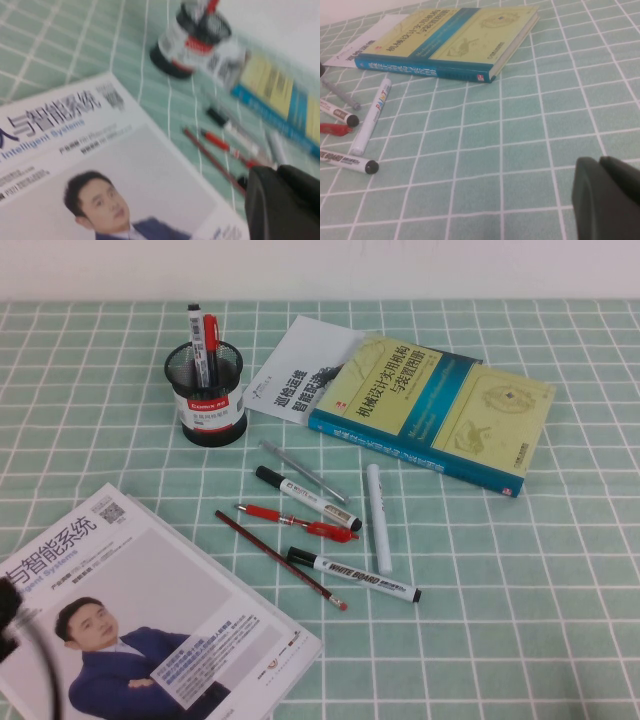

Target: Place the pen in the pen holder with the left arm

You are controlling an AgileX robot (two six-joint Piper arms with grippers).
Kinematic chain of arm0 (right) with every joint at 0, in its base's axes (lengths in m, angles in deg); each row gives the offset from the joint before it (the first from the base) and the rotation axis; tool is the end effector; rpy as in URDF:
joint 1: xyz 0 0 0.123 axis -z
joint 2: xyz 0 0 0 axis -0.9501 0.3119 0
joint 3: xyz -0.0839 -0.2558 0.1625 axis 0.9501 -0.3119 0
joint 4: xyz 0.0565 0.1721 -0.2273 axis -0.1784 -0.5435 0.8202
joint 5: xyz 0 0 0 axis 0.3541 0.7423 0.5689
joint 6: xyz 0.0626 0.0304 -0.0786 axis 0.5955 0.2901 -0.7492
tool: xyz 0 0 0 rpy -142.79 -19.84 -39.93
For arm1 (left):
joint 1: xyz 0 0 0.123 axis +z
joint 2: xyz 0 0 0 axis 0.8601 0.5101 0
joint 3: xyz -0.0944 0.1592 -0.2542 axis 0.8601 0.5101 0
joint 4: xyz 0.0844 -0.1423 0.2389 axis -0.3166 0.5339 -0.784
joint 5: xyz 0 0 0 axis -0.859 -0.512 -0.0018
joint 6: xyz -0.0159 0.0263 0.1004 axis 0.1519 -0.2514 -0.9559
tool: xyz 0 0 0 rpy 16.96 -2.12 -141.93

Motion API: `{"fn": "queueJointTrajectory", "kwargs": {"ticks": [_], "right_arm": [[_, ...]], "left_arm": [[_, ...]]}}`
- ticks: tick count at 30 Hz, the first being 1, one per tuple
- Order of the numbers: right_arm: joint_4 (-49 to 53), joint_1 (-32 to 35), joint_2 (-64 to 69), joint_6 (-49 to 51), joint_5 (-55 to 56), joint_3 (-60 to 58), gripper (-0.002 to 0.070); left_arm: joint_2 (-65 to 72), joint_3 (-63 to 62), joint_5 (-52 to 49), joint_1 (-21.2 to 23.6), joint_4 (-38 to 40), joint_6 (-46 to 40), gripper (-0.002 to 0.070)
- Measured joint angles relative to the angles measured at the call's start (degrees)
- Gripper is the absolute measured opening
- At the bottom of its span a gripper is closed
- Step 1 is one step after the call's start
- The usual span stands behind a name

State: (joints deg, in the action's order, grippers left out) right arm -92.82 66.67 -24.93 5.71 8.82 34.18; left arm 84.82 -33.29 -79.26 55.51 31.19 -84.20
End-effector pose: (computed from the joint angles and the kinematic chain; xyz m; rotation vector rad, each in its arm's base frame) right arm 0.0756 0.0122 0.1675 0.1066 1.8473 0.2816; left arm 0.1145 -0.0296 0.2672 -0.2539 1.9467 -0.5592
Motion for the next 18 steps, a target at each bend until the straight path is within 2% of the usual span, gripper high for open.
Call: {"fn": "queueJointTrajectory", "kwargs": {"ticks": [5, 10, 18], "right_arm": [[0.00, 0.00, 0.00, 0.00, 0.00, 0.00, -0.0020], [0.00, 0.00, 0.00, 0.00, 0.00, 0.00, -0.0020], [0.00, 0.00, 0.00, 0.00, 0.00, 0.00, -0.0020]], "left_arm": [[18.27, -13.14, -12.18, 0.00, -0.12, -8.85, -0.0003], [32.96, -21.46, -18.01, 0.00, 2.34, -17.55, -0.0003], [46.14, -29.07, -19.72, -0.10, 2.97, -18.64, -0.0003]]}}
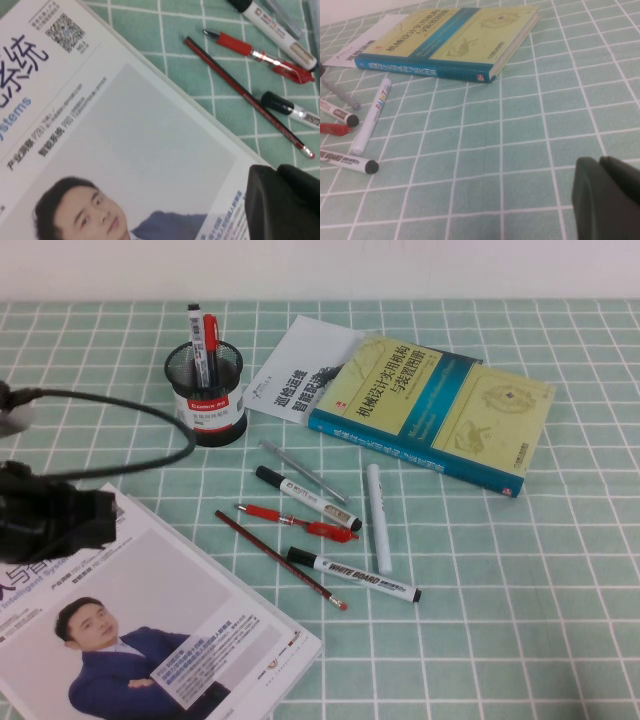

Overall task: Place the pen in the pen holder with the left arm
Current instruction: Pick up the pen on the table

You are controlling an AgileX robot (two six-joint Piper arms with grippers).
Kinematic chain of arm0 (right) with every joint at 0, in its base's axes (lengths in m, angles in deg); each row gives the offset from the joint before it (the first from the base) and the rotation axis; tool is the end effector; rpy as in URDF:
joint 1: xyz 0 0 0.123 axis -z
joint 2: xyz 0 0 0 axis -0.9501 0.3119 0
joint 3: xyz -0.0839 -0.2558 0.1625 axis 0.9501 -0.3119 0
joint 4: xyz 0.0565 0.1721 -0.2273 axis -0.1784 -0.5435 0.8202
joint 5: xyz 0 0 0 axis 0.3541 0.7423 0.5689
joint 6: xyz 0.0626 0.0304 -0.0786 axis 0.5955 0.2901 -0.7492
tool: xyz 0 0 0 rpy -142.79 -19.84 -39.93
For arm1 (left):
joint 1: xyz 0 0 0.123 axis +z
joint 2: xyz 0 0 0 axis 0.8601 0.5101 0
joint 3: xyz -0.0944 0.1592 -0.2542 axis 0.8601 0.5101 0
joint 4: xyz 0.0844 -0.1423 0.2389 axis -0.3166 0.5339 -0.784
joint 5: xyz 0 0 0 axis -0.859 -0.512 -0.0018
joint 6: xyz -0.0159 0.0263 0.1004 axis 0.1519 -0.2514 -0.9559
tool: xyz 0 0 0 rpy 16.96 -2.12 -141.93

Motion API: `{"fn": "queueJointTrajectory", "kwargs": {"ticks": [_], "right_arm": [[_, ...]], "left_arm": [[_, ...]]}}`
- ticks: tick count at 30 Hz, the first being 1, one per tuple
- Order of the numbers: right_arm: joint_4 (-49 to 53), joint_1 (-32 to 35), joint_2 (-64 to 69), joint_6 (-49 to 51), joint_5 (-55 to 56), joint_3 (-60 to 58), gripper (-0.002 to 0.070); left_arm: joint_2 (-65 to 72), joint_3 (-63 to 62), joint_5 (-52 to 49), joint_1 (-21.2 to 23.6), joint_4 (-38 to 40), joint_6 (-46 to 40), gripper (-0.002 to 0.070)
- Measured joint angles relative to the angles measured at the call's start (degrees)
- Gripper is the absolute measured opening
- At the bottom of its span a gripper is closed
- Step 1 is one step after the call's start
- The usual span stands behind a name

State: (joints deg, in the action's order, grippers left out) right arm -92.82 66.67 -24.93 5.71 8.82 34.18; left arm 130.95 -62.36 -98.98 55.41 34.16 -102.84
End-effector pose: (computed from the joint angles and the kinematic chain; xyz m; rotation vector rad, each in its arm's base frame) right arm 0.0756 0.0122 0.1675 0.1066 1.8473 0.2816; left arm 0.2640 -0.0587 0.2830 0.1207 2.5148 -0.5672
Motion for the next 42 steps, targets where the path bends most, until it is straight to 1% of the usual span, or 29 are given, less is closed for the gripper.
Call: {"fn": "queueJointTrajectory", "kwargs": {"ticks": [3, 7, 11, 13, 16, 18, 22, 25, 27, 31, 33, 38, 42], "right_arm": [[0.00, 0.00, 0.00, 0.00, 0.00, 0.00, -0.0020], [0.00, 0.54, 0.00, 0.00, 0.00, 0.00, -0.0020], [0.00, 0.78, 0.00, 0.00, 0.00, 0.00, -0.0020], [0.00, 0.78, 0.00, 0.00, 0.00, 0.00, -0.0020], [0.00, 0.78, 0.00, 0.00, 0.00, 0.00, -0.0020], [0.00, 0.78, 0.00, 0.00, 0.00, 0.00, -0.0020], [0.00, 0.78, 0.00, 0.00, 0.00, 0.00, -0.0020], [0.00, 0.78, 0.00, 0.00, 0.00, 0.00, -0.0020], [0.00, 0.78, 0.00, 0.00, 0.00, 0.00, -0.0020], [0.00, 0.78, 0.00, 0.00, 0.00, 0.00, -0.0020], [0.00, 0.78, 0.00, 0.00, 0.00, 0.00, -0.0020], [0.00, 0.78, 0.00, 0.00, 0.00, 0.00, -0.0020], [0.00, 0.78, 0.00, 0.00, 0.00, 0.00, -0.0020]], "left_arm": [[2.90, -2.53, -0.20, -1.42, -0.66, 0.24, -0.0003], [6.90, -6.31, -0.67, -6.65, -4.11, 3.11, -0.0003], [12.11, -11.85, -2.54, -12.27, -11.97, 12.73, -0.0003], [15.09, -14.80, -3.98, -14.51, -16.13, 16.00, -0.0003], [19.93, -19.88, -6.94, -18.24, -21.20, 17.86, -0.0003], [23.16, -23.77, -9.79, -20.79, -23.35, 16.23, -0.0003], [28.26, -30.62, -16.52, -23.43, -24.32, 2.65, -0.0003], [31.09, -34.51, -21.89, -23.81, -24.32, -13.04, -0.0003], [32.56, -36.24, -24.47, -23.81, -24.32, -25.29, -0.0003], [34.27, -37.45, -25.57, -23.81, -24.88, -46.66, -0.0003], [35.13, -37.56, -25.69, -23.81, -24.98, -54.02, -0.0003], [38.05, -37.81, -24.03, -23.81, -25.20, -63.73, -0.0003], [40.98, -39.87, -23.78, -23.90, -25.20, -66.76, -0.0003]]}}
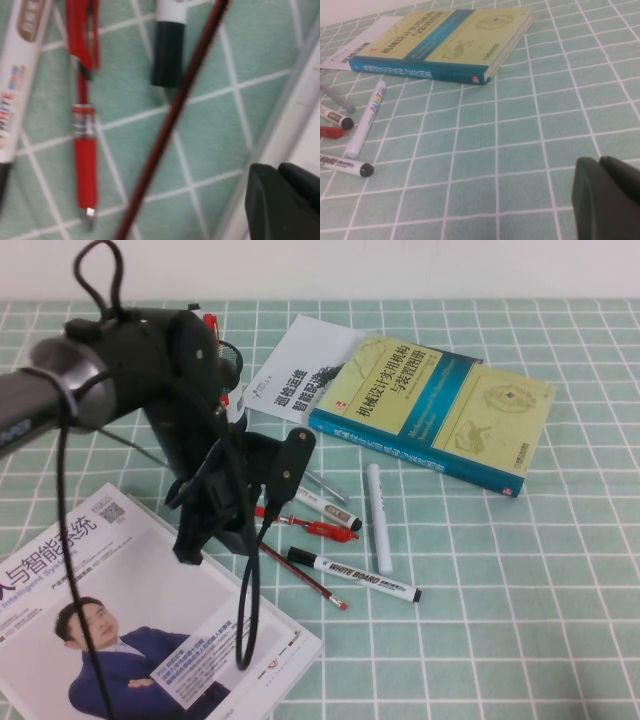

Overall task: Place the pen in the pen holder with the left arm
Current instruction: Pick up the pen on the table

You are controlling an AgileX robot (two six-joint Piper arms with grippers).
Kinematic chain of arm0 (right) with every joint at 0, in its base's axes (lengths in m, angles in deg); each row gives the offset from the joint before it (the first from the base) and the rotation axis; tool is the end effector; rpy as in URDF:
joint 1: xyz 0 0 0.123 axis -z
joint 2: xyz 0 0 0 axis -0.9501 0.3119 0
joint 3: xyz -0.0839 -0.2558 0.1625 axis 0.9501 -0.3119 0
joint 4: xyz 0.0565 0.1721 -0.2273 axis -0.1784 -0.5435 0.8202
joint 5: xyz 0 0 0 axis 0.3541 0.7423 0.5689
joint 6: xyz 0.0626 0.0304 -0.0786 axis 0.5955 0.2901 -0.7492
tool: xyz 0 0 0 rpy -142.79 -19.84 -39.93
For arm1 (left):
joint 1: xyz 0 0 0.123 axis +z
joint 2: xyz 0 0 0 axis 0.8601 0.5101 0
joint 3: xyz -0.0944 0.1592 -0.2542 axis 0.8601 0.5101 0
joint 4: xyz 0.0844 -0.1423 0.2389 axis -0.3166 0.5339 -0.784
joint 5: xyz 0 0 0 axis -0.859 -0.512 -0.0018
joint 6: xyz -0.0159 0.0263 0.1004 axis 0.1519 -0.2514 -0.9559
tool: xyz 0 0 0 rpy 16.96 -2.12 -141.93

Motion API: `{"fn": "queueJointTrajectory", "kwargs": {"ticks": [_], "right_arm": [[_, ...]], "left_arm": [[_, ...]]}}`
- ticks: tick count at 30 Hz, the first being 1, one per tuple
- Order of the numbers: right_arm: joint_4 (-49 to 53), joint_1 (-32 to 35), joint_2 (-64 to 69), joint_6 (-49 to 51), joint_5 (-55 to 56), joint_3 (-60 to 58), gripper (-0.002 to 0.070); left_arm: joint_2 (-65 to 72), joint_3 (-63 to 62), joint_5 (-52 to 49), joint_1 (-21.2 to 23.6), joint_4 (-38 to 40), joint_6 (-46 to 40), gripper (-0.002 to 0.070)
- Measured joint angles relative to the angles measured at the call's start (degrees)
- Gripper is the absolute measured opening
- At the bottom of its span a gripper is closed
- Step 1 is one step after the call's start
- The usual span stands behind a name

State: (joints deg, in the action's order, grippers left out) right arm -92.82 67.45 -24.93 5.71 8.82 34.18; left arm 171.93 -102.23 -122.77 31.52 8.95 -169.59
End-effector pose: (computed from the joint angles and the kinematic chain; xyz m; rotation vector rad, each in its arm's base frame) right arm 0.0758 0.0112 0.1675 0.1192 1.8459 0.2721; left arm 0.3803 -0.2173 0.2248 2.4846 1.6778 -0.1280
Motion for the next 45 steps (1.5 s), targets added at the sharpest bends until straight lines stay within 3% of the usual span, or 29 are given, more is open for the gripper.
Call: {"fn": "queueJointTrajectory", "kwargs": {"ticks": [6, 12, 16, 37, 45], "right_arm": [[0.00, 0.00, 0.00, 0.00, 0.00, 0.00, -0.0020], [0.00, 0.00, 0.00, 0.00, 0.00, 0.00, -0.0020], [0.00, 0.00, 0.00, 0.00, 0.00, 0.00, -0.0020], [0.00, 0.00, 0.00, 0.00, 0.00, 0.00, -0.0020], [0.00, 0.00, 0.00, 0.00, 0.00, 0.00, -0.0020]], "left_arm": [[4.98, -6.70, -0.80, -0.26, -0.83, -0.68, 0.0011], [10.08, -12.46, -1.28, -1.08, -2.27, -0.68, 0.0201], [11.93, -12.85, -1.56, -1.11, -2.27, -0.68, 0.0260], [14.81, -13.50, -2.03, -1.11, -2.49, -4.84, 0.0272], [14.86, -13.83, -1.90, -2.33, -3.17, -4.84, 0.0227]]}}
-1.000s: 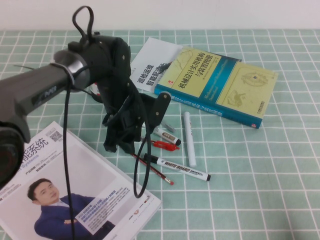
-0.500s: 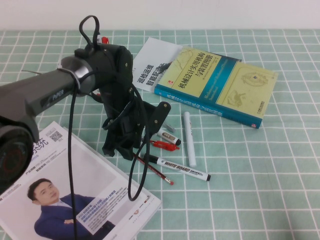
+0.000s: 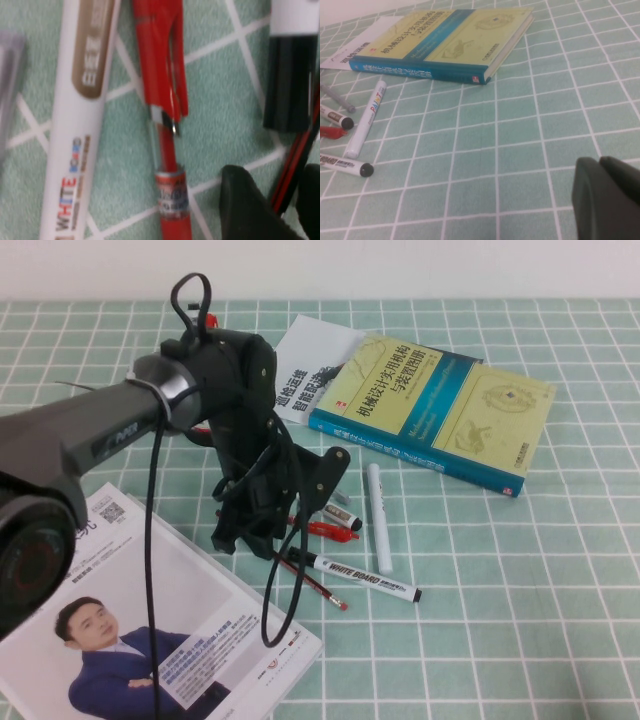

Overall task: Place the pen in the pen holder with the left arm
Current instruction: Pick up the pen on the table

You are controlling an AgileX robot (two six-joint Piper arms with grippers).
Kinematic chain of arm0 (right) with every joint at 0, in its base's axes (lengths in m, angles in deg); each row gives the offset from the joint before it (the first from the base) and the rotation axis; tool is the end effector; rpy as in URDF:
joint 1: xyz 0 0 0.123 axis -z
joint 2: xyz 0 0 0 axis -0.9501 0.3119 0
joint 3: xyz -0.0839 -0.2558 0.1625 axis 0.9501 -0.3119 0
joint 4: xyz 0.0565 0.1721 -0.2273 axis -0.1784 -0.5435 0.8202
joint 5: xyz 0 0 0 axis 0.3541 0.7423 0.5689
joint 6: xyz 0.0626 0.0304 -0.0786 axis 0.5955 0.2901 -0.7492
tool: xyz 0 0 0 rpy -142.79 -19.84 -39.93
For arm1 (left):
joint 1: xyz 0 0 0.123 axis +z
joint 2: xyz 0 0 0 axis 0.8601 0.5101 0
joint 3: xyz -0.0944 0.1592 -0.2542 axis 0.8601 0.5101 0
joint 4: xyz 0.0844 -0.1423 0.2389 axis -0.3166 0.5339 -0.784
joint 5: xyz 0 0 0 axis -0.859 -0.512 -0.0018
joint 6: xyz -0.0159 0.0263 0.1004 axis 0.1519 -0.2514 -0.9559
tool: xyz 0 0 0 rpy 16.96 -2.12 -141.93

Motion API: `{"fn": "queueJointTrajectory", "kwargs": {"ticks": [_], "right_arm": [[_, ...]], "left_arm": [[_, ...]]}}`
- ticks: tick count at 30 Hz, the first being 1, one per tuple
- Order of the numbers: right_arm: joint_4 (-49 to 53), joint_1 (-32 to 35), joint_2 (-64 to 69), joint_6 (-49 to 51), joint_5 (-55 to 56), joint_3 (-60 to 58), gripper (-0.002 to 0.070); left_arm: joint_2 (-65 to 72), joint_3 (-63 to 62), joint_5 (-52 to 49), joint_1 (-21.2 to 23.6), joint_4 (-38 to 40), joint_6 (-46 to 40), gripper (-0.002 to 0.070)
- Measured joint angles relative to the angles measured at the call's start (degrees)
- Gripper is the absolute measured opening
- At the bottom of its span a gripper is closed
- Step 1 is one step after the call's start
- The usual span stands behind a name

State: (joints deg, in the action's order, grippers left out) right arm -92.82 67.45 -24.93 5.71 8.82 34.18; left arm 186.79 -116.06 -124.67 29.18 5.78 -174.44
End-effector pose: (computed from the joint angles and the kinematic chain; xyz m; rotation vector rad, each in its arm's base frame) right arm 0.0758 0.0112 0.1675 0.1192 1.8459 0.2721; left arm 0.4250 -0.2580 0.1717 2.6603 1.5273 -0.0983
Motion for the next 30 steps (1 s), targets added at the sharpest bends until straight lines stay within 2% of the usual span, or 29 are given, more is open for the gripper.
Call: {"fn": "queueJointTrajectory", "kwargs": {"ticks": [14, 18, 24, 30], "right_arm": [[0.00, 0.00, 0.00, 0.00, 0.00, 0.00, -0.0020], [0.00, 0.00, 0.00, 0.00, 0.00, 0.00, -0.0020], [0.00, 0.00, 0.00, 0.00, 0.00, 0.00, -0.0020], [0.00, 0.00, 0.00, 0.00, 0.00, 0.00, -0.0020]], "left_arm": [[0.00, 0.00, 0.32, -2.13, -1.84, 5.96, 0.0197], [0.00, 0.13, 0.79, -2.21, -2.07, 6.90, 0.0157], [-0.53, 2.14, 3.64, -2.35, -3.21, 5.73, 0.0032], [-1.11, 2.71, 3.65, -2.63, -4.50, 7.31, 0.0024]]}}
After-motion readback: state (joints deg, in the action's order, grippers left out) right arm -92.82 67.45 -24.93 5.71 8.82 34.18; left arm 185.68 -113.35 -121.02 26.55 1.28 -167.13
